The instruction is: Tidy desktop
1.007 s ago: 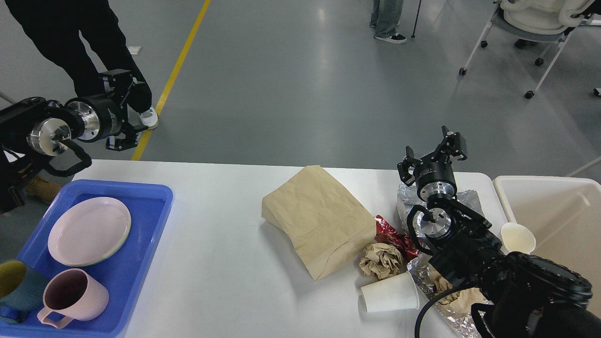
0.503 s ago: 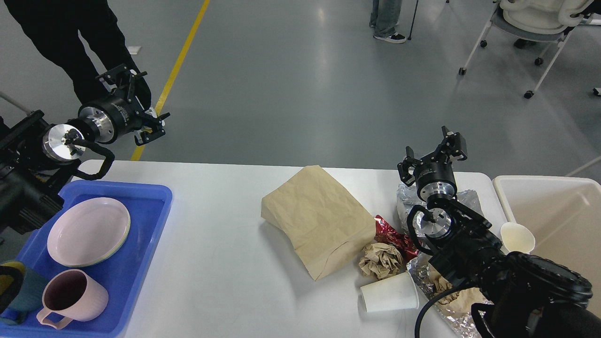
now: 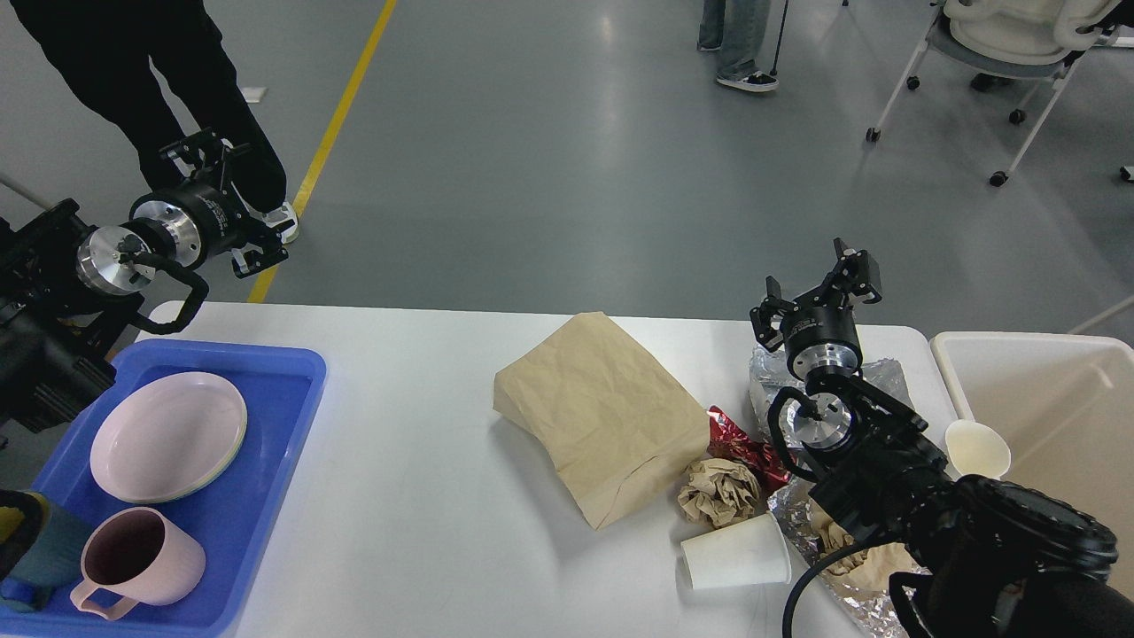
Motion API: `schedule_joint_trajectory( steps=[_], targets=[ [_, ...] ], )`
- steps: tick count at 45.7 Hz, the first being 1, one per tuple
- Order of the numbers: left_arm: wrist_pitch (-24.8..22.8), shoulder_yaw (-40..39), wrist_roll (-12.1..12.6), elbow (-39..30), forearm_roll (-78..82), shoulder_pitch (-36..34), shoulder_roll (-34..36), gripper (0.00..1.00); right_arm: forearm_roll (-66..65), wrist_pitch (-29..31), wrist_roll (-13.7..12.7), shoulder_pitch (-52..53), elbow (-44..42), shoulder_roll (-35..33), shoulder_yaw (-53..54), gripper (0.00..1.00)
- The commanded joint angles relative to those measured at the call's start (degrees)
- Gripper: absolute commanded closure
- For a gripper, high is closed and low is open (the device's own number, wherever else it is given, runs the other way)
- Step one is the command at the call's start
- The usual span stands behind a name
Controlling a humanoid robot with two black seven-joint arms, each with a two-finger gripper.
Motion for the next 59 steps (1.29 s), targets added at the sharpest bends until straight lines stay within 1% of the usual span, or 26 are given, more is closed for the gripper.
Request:
schedule_joint_trajectory(
  steps=[1,14,20,26,35,46,53,58,59],
  targets=[
    [0.0,-0.1,-0.1,-0.1,0.0,0.0,-0.3,0.03,0.0,0.0,0.0,0.0,0.0,0.0,0.0,0.00],
    [0.3,-0.1,0.0,-0.1,-0.3,-1.7,-1.2,0.03,0.1,0.0,0.0,0.0,0.1,0.0,0.0,0.00],
    [0.4,-0.1,0.0,-0.1,-0.3,-2.9,-3.8,0.03,0.1,0.1,0.0,0.0,0.1,0.0,0.0,0.00],
    [0.4,-0.1,0.0,0.3,-0.3,-4.7,-8.2,0.03,0.0,0.1,0.0,0.0,0.0,0.0,0.0,0.00],
    [0.4,-0.1,0.0,3.7,-0.3,-3.5,-11.7,0.03,0.0,0.1,0.0,0.0,0.1,0.0,0.0,0.00],
    [0.4,-0.8,-0.1,6.6,-0.3,1.6,-11.8,0.03,0.0,0.1,0.0,0.0,0.1,0.0,0.0,0.00],
    [1.1,-1.1,-0.1,10.5,-0.4,3.8,-12.4,0.03,0.0,0.1,0.0,0.0,0.1,0.0,0.0,0.00],
    [0.7,-1.5,-0.3,11.9,-0.3,5.2,-12.6,0.03,0.0,0.1,0.0,0.0,0.1,0.0,0.0,0.00],
    [0.7,-1.6,-0.8,12.0,-0.3,5.2,-12.7,0.03,0.0,0.1,0.0,0.0,0.1,0.0,0.0,0.00]
  ],
)
